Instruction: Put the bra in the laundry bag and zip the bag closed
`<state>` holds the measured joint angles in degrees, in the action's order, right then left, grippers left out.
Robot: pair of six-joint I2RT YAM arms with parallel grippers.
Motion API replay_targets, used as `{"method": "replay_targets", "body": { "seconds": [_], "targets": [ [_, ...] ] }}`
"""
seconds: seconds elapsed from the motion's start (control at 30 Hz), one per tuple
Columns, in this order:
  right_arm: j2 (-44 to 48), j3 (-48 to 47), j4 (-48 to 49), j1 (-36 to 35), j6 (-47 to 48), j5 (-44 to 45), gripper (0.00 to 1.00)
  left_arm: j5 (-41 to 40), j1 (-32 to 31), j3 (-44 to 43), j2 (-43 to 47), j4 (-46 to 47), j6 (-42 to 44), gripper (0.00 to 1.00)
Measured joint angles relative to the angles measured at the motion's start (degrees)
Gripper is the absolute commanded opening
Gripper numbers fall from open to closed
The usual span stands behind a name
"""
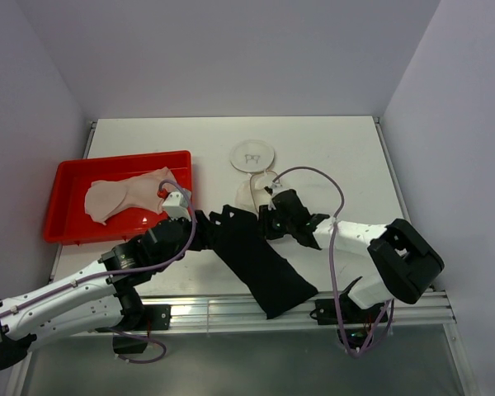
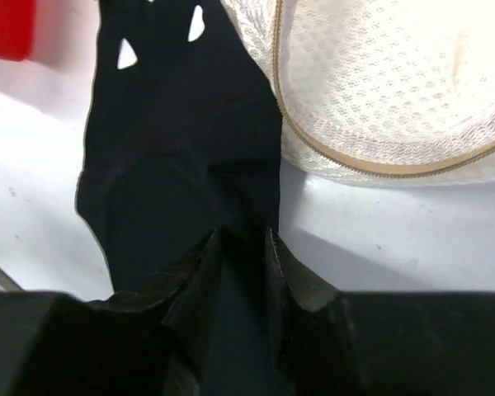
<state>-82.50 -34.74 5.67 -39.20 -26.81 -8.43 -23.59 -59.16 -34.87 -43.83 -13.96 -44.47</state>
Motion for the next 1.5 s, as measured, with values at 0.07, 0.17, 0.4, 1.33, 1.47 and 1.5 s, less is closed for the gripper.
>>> {"method": "replay_targets", "body": {
  "seconds": [0.07,0.17,0.4,1.33,1.47,1.5],
  "targets": [
    [0.7,0.9,0.8,0.0,-0.9,-0.2,0.55,0.0,0.0,0.0,0.0,0.0,0.0,0.63],
    [1.1,1.4,0.9,0.2,-1.2,-0.3,0.72,0.0,0.1,0.0,0.0,0.2,0.0,0.63],
    [1.1,2.5,2.9,1.6,-1.6,-3.6,0.57,0.4,0.2,0.0,0.0,1.0,0.0,0.64],
    [28.8,1.9,-0.8,2.5,-6.5,-3.8,0.00,6.9,0.5,0.8,0.5,3.3,1.3,0.86],
    [30.1,-1.0,0.8,2.5,-8.4,-2.5,0.00,10.8,0.6,0.9,1.3,5.7,2.3,0.93],
    [30.3,-1.4,1.6,2.5,-9.0,-2.3,0.00,11.6,0.6,0.9,1.3,6.3,2.6,0.94]
  ]
}}
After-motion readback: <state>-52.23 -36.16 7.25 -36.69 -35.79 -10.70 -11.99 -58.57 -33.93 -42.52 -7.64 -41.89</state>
